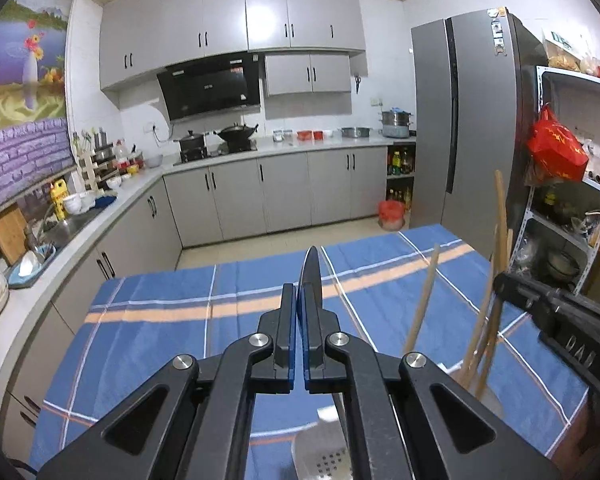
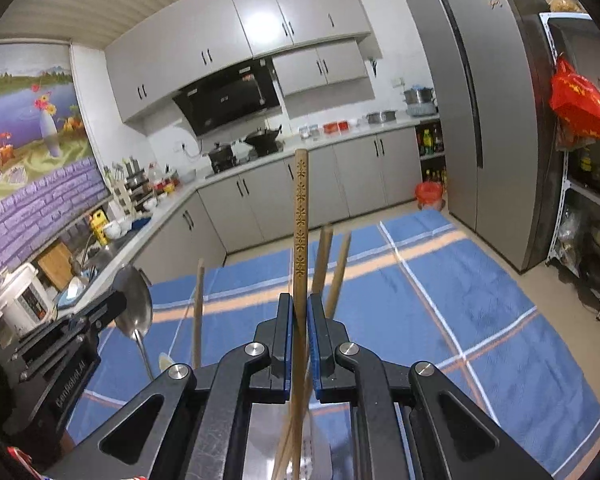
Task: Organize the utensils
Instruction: 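Lift the metal spoon and chopstick and carry both over the white holder, then open the left tool to drop the spoon while the right releases its chopstick, then move both tools back to the chopsticks lying on the cloth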
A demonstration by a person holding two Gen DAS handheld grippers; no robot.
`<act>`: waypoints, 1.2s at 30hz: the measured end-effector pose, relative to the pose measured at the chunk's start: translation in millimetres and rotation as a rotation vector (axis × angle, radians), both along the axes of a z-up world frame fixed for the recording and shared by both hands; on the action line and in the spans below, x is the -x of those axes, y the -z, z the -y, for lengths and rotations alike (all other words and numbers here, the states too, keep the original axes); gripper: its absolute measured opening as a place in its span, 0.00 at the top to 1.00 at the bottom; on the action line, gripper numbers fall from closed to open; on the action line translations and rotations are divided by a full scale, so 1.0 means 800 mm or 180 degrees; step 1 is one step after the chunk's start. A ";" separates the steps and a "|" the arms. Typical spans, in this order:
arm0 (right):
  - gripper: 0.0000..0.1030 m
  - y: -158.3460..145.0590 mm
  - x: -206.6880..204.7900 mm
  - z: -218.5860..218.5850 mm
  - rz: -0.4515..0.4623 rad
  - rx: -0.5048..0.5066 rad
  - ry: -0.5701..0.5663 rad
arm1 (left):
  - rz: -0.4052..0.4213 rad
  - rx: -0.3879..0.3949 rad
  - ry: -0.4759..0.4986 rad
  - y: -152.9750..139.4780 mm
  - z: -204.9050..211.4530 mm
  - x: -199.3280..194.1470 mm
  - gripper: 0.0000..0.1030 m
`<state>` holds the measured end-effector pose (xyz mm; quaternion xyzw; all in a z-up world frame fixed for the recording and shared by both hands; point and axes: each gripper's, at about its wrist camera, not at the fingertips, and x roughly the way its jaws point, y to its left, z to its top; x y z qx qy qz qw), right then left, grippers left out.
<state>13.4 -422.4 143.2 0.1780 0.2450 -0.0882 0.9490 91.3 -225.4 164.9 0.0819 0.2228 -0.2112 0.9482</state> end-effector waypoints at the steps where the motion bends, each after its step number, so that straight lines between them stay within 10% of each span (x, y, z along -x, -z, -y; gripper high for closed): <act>1: 0.92 0.005 0.002 0.000 -0.0044 -0.0025 -0.0017 | -0.0014 0.0013 -0.0011 0.001 -0.002 0.001 0.98; 7: 0.91 0.011 0.009 0.002 -0.0123 -0.0104 -0.0087 | -0.0048 0.0255 -0.0106 -0.015 -0.028 0.017 0.70; 23: 0.68 0.007 0.107 -0.019 -0.0241 -0.0077 -0.0266 | -0.0092 0.0475 -0.0362 -0.049 -0.106 0.115 0.67; 36: 0.68 0.133 0.181 -0.114 -0.1434 0.0136 -0.1241 | -0.1274 0.0499 -0.0350 0.074 -0.148 0.194 0.60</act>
